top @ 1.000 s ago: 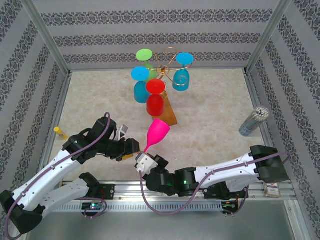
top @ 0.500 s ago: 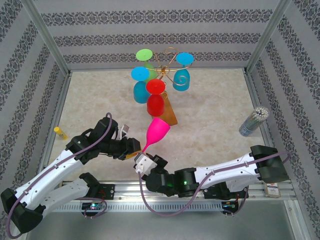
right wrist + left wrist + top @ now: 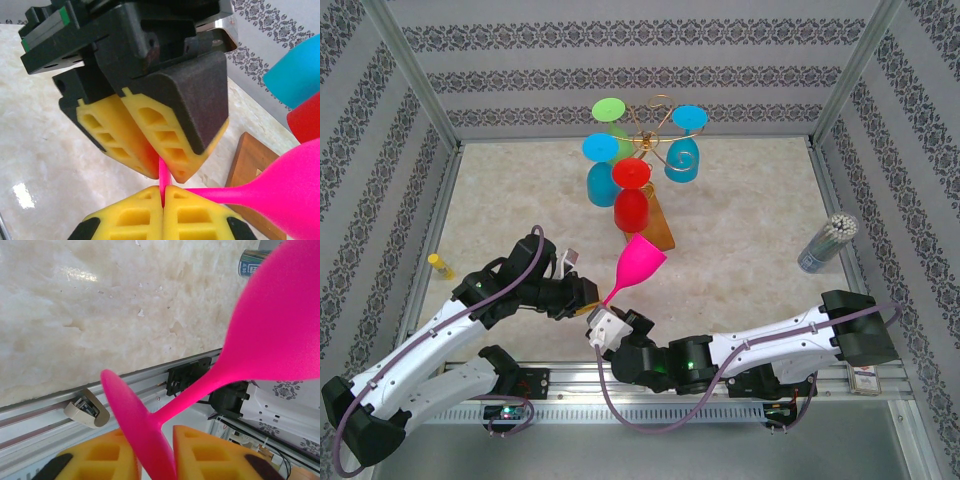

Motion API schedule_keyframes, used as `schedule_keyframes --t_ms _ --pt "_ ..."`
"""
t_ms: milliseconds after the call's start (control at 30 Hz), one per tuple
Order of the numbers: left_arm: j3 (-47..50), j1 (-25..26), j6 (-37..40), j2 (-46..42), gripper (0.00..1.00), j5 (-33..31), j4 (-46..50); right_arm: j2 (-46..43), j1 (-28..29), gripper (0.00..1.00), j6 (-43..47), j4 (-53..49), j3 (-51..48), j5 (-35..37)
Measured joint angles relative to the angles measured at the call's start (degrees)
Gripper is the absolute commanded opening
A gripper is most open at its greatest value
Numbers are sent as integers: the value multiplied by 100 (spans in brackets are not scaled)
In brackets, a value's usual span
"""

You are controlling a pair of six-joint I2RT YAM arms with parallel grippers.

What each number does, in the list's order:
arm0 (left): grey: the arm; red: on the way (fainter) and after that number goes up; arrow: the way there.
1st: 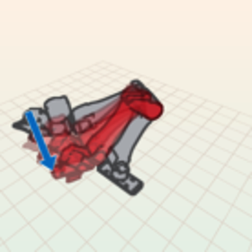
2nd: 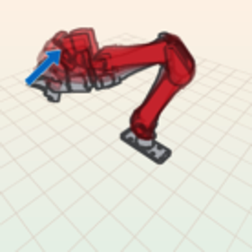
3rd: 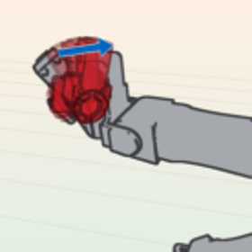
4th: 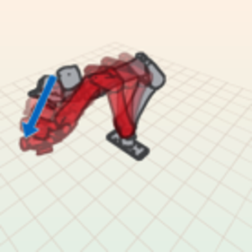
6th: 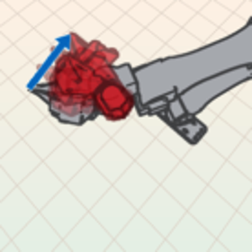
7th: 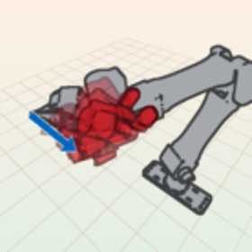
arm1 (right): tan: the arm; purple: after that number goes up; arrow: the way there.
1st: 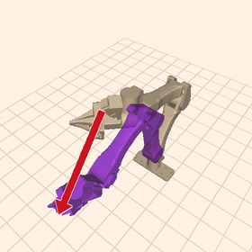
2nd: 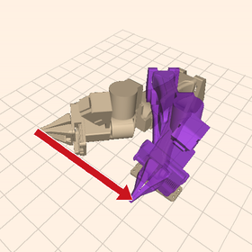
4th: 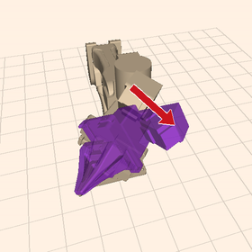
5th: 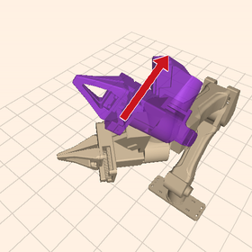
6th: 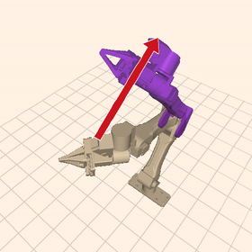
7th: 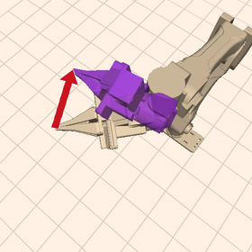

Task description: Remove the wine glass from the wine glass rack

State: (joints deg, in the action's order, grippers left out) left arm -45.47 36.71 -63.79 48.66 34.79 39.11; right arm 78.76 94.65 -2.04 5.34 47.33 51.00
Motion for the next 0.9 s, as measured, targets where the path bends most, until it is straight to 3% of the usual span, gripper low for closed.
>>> schedule_keyframes --t_ms 267,533,633,900 --pt "4 0 -118 -28 0 79 -175 -92 0 0 57 -96 9 -199" --pt "35 0 -120 -151 0 76 -212 -136 0 0 79 -275 109 -295" --pt "85 0 -120 -260 0 59 -236 -149 0 9 74 -358 166 -374" --pt "553 9 -83 -566 0 -212 -697 -350 2 17 -46 -623 424 -651"
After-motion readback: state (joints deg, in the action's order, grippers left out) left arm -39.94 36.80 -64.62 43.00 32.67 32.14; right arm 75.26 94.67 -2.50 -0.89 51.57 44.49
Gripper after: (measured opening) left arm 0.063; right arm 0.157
